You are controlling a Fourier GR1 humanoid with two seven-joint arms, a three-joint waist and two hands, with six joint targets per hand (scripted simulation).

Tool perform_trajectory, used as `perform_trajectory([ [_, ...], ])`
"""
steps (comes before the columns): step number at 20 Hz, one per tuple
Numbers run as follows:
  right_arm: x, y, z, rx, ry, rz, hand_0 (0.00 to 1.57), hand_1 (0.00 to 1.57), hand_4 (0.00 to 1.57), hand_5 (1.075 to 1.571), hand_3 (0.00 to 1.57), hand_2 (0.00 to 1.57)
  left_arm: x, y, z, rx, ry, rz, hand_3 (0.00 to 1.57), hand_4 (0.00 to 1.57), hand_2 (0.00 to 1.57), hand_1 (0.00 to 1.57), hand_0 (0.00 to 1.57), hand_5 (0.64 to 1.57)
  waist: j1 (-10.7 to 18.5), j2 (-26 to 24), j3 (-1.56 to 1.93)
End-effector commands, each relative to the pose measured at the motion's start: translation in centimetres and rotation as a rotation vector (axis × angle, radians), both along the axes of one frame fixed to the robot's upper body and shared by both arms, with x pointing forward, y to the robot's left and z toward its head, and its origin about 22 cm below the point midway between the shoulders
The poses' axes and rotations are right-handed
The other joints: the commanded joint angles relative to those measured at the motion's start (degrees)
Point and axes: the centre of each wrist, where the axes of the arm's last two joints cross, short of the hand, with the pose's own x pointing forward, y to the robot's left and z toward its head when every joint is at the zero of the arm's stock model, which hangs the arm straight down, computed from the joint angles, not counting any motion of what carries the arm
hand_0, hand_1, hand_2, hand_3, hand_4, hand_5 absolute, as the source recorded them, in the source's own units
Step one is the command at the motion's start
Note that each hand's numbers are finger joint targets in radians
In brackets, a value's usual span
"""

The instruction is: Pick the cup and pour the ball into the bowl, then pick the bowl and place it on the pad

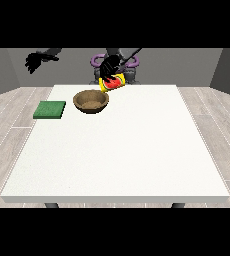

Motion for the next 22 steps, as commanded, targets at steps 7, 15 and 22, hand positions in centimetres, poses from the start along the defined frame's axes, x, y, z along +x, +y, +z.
perform_trajectory([
  [7, 2.2, 3.1, 0.4, 0.039, 0.079, -0.028, 0.00, 0.00, 0.00, 1.568, 0.00, 0.00, -0.1, -1.1, 1.0, 0.140, -0.006, -0.047, 1.57, 1.53, 1.57, 1.45, 1.45, 1.135, 2.2, -0.7, -0.11],
  [15, -1.5, 0.8, -2.0, 0.037, 0.099, -0.132, 0.00, 0.00, 0.25, 1.567, 0.00, 0.00, 0.9, 4.6, 3.2, -1.044, 0.064, 0.222, 1.27, 1.46, 1.44, 1.17, 1.17, 1.170, 9.5, 0.3, -0.81],
  [22, 1.7, 5.8, -1.2, 0.081, 0.001, -0.061, 0.00, 0.00, 0.30, 1.568, 0.00, 0.00, -2.3, 7.0, 0.4, -1.777, 0.187, 0.274, 0.00, 0.00, 0.00, 0.00, 0.00, 1.550, 6.7, 8.3, -1.36],
])
